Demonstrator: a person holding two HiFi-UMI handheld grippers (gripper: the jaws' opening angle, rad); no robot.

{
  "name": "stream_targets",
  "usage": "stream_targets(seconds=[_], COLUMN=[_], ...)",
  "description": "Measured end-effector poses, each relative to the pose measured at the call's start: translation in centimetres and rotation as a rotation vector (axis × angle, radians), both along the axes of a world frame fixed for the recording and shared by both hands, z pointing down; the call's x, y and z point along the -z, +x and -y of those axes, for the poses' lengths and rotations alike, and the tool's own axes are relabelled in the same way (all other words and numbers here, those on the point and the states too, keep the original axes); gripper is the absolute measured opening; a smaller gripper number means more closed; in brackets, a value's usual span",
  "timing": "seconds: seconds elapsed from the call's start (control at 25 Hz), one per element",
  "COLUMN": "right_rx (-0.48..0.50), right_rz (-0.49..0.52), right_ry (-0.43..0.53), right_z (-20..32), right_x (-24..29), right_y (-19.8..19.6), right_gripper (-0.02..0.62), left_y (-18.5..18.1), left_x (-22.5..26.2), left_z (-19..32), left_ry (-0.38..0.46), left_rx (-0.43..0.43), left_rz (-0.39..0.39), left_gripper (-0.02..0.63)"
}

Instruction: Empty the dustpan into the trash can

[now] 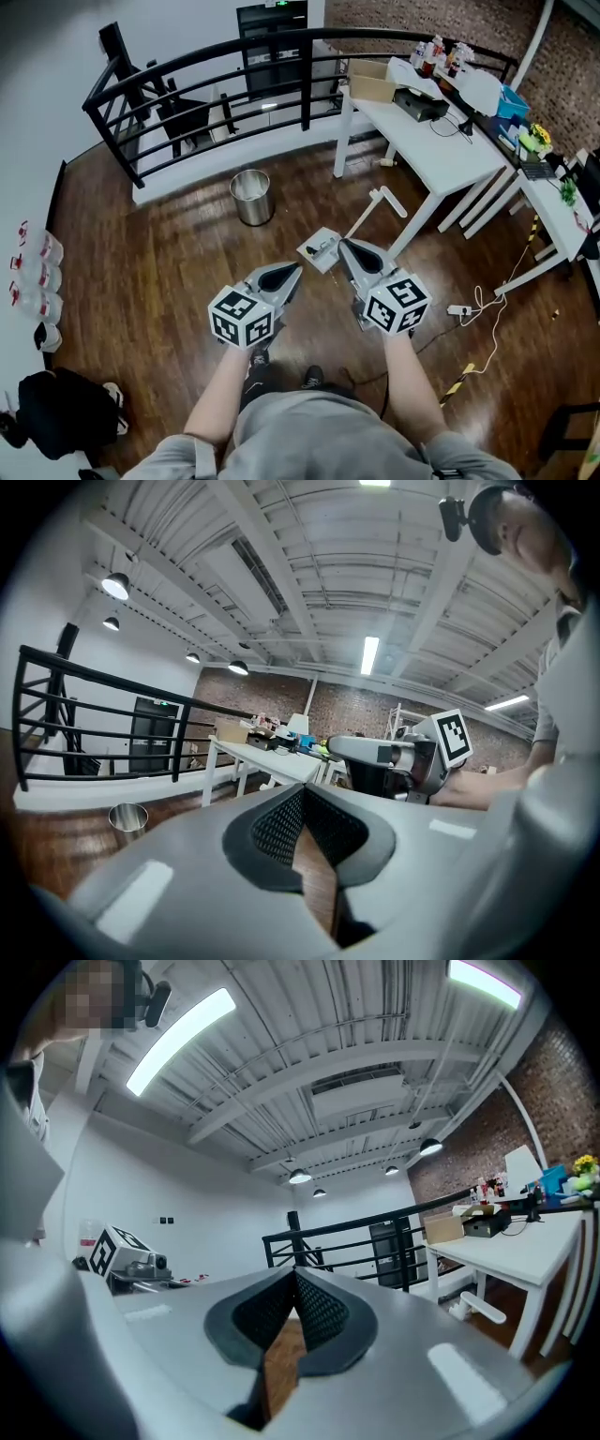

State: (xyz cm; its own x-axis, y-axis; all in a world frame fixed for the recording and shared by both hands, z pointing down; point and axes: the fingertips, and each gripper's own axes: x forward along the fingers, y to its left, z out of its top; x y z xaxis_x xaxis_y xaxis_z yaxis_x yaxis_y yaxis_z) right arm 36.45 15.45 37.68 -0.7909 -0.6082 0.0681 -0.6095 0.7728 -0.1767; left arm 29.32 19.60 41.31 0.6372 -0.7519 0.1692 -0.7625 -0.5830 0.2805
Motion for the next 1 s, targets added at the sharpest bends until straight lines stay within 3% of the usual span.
stream_targets(seconds=[0.32, 0.64, 0.8, 1.0], right_rx=[-0.075, -0.250, -0.364, -0.482], right_rz=[-0.022, -0.042, -0.047, -0.090], right_ry=[-0.034, -0.080, -0.096, -0.149], right_z=[9.4, 19.8, 23.0, 24.8], right_x=[-1.8, -3.2, -3.6, -5.7], right_y=[-3.0, -5.7, -4.7, -1.3], right_gripper=[0.008, 0.005, 0.002, 0.012], left_y=[-3.4, -6.3, -6.1, -3.4], left_x=[-1.2, -1.6, -2.2, -3.7], left_z=[10.9, 22.6, 26.6, 29.5], left_ry=[-0.002, -0.006, -0.023, -0.053], left_rx=[-0.070, -0.253, -0.354, -0.451], left_rz=[0.020, 0.001, 0.004, 0.004], left_gripper=[0.005, 0.005, 0.005, 0.005])
